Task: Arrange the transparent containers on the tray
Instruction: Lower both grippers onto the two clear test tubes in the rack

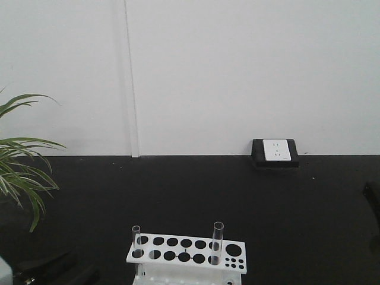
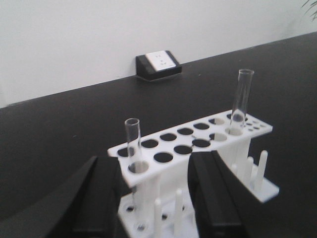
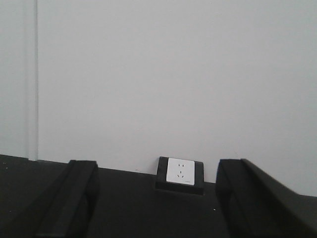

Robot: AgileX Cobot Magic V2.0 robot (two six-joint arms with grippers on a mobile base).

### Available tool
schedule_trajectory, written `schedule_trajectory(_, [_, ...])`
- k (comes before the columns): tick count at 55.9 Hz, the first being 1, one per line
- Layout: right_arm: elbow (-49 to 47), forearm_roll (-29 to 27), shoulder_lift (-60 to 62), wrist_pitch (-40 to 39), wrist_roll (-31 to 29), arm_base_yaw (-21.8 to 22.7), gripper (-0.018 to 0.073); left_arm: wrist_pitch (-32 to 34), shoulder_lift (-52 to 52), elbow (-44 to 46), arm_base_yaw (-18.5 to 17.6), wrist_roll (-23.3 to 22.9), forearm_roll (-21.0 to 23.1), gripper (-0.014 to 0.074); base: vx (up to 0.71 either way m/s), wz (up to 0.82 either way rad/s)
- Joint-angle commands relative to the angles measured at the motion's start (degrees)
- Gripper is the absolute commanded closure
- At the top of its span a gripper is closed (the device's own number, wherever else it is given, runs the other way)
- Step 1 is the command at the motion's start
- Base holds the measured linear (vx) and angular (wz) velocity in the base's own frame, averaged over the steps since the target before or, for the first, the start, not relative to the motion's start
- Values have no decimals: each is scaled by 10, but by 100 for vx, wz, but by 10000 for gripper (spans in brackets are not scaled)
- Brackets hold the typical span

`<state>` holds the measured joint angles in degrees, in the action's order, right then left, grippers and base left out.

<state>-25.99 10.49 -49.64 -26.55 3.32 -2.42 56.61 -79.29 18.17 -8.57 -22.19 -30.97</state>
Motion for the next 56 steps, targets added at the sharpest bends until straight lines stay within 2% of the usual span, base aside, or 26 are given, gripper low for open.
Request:
schedule_trajectory(1, [-17, 5, 3, -59, -1, 0, 19, 111, -54, 49, 0, -7, 9, 165, 0, 0])
schedule_trajectory(9, [-17, 5, 3, -60, -2, 0, 19, 141, -140, 112, 0, -8, 5, 165, 0, 0])
schedule_trajectory(20, [-17, 5, 3, -60, -3, 0, 19, 138, -207, 202, 0, -8, -36, 165, 0, 0])
schedule_trajectory(36, [-17, 5, 3, -60, -3, 0, 19, 70, -263, 296, -34, -20, -35, 165, 0, 0])
schedule_trajectory(50, [-17, 5, 3, -60, -3, 0, 19, 54, -299, 307, -40, -18, -30, 171, 0, 0])
schedule_trajectory(53, [-17, 5, 3, -60, -3, 0, 19, 54, -302, 307, -40, -18, -30, 188, 0, 0])
schedule_trajectory(54, [-17, 5, 3, -58, -3, 0, 19, 57, -302, 307, -40, -18, -30, 288, 0, 0])
schedule_trajectory(56, [-17, 5, 3, -58, -3, 0, 19, 59, -302, 307, -40, -18, -30, 335, 0, 0])
